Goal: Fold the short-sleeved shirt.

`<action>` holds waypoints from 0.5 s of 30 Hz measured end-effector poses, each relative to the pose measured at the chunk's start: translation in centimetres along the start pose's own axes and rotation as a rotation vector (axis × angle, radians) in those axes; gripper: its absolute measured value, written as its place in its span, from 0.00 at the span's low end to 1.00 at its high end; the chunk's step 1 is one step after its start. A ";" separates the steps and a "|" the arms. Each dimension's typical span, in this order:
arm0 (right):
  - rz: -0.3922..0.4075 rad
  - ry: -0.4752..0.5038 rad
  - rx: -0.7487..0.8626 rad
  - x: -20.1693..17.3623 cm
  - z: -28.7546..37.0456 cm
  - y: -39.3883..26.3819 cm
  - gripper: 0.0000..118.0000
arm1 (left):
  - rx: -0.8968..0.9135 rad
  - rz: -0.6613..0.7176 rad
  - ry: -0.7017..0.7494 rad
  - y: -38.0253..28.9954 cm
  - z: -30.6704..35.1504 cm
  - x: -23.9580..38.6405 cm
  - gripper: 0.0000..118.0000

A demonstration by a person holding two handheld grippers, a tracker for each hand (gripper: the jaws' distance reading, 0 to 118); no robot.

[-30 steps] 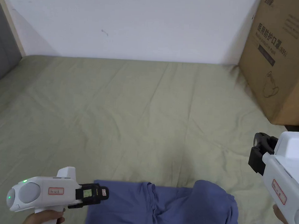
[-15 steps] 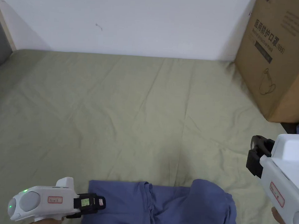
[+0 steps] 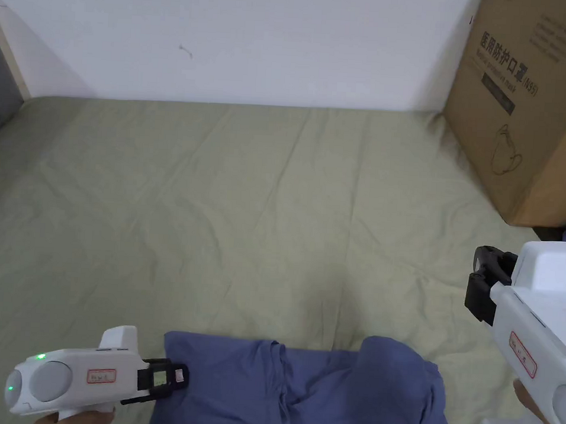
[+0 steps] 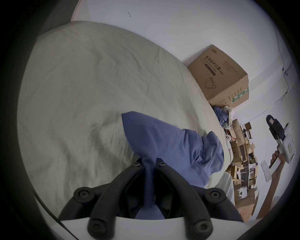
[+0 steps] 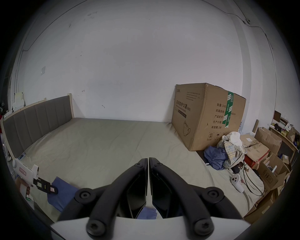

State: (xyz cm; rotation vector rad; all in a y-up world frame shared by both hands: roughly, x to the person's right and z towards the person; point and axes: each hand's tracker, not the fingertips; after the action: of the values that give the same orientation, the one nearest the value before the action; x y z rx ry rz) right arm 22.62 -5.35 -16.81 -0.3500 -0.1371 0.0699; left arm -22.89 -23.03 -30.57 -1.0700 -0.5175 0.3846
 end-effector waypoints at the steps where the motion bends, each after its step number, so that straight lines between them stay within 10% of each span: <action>1: 0.001 0.003 0.004 0.0 0.0 0.1 0.02 | 0.013 -0.015 0.019 0.1 0.7 0.0 0.07; 15: -0.016 0.046 0.027 -0.4 0.0 0.2 0.02 | 0.069 -0.063 0.201 3.4 10.0 3.5 0.07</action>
State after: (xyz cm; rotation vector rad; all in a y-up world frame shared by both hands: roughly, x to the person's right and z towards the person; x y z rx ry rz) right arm 22.25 -5.15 -16.91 -0.3231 -0.0935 0.0474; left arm -25.91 -12.47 -29.10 -1.0101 -0.3558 0.2348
